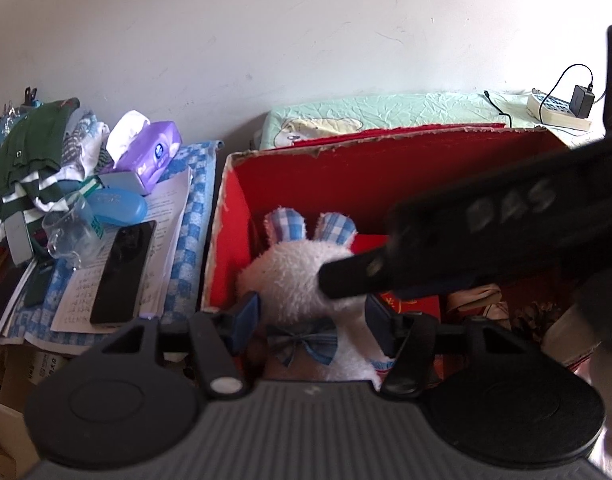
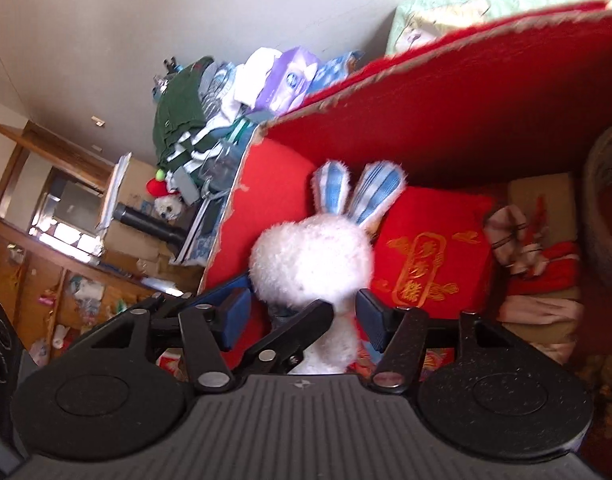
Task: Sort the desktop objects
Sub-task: 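Carry the held bunny with both grippers over the open red box, then lower the bunny into the red box and open both grippers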
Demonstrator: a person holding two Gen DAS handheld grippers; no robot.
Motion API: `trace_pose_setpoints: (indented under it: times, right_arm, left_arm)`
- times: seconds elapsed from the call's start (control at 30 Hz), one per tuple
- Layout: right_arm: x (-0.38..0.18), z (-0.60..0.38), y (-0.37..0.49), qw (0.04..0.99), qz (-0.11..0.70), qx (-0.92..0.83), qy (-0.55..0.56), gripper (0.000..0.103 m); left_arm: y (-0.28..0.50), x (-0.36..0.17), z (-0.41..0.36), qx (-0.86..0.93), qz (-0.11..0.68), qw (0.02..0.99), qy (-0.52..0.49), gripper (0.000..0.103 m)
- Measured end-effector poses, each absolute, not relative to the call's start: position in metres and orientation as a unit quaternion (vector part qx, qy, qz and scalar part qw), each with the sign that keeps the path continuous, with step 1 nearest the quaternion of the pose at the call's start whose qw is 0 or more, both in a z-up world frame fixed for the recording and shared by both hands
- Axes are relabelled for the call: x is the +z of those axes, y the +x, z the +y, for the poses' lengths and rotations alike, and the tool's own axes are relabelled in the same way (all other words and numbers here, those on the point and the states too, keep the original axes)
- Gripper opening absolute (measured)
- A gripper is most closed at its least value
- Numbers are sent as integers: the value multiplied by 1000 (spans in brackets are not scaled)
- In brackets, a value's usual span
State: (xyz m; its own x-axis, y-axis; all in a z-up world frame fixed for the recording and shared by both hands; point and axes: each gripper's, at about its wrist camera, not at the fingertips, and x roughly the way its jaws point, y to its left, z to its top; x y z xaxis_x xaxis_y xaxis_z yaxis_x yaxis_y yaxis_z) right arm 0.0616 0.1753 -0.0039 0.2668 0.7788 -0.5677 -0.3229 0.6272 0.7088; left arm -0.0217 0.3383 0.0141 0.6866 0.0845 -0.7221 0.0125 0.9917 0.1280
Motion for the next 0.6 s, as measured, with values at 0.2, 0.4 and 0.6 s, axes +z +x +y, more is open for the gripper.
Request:
trace_pose_setpoints:
  times: [0.2,0.4,0.6]
  right_arm:
    - [8,154,65,813,453,302,209,44]
    - [2,164,74,833,461,265,153,23]
    - [1,169,75,835,457,279,127,23]
  left_arm:
    - [-21,11,332,24,398,914,75,65]
    - [-15,5,324,34,404,909,95,76]
    - [-8,-1,317,43,415,903,103,80]
